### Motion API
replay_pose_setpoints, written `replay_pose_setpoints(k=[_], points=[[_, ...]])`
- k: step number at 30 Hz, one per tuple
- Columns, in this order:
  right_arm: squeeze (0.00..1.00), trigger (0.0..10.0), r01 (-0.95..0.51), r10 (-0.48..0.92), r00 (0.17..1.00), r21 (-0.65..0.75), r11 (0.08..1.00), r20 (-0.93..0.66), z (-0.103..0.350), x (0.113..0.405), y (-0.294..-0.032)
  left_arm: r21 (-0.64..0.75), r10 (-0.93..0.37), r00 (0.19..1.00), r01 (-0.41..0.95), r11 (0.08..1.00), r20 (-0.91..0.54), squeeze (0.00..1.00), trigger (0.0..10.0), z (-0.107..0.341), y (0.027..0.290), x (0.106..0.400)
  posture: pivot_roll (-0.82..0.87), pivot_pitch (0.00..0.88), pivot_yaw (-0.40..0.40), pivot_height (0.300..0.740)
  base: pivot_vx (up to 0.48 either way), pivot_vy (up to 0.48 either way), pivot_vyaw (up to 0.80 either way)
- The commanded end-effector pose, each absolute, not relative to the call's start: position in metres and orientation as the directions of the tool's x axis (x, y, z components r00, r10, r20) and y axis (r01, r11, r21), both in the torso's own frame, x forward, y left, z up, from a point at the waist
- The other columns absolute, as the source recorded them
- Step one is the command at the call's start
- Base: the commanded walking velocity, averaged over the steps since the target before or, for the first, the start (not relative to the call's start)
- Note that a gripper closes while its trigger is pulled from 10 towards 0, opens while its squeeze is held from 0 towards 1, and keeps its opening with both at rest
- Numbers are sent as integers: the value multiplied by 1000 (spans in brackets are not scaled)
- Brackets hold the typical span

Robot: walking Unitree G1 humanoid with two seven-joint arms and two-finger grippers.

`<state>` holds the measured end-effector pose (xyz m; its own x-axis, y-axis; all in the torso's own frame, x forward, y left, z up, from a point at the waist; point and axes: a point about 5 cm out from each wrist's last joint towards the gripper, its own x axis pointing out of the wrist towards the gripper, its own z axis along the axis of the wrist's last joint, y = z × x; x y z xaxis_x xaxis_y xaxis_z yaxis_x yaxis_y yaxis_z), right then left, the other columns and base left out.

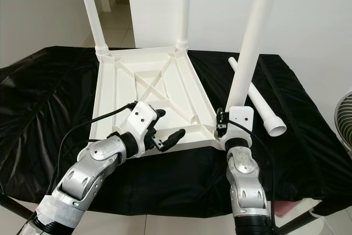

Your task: Building children table

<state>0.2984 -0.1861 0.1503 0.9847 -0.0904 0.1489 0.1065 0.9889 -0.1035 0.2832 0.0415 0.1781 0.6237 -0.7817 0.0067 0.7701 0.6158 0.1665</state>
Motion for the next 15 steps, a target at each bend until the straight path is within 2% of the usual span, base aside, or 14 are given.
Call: replay_pose_setpoints(k=[1, 11, 15], points=[[0, 10000, 98, -88, 990, -93, 991, 107, 139, 302, -184, 171, -782, 623, 772, 613, -7, 0, 10000, 178, 43, 282, -30, 0, 30, 740, 0, 0, 0], [0, 10000, 85, -73, 991, -95, 992, 116, 144, 313, -184, 170, -780, 625, 770, 615, -6, 0, 10000, 180, 44, 282, -27, 0, 26, 740, 0, 0, 0], [0, 10000, 15, 1, 994, -148, 989, 108, 142, 314, -177, 174, -781, 624, 770, 613, -8, 0, 10000, 180, 44, 281, -23, 0, 22, 740, 0, 0, 0]])
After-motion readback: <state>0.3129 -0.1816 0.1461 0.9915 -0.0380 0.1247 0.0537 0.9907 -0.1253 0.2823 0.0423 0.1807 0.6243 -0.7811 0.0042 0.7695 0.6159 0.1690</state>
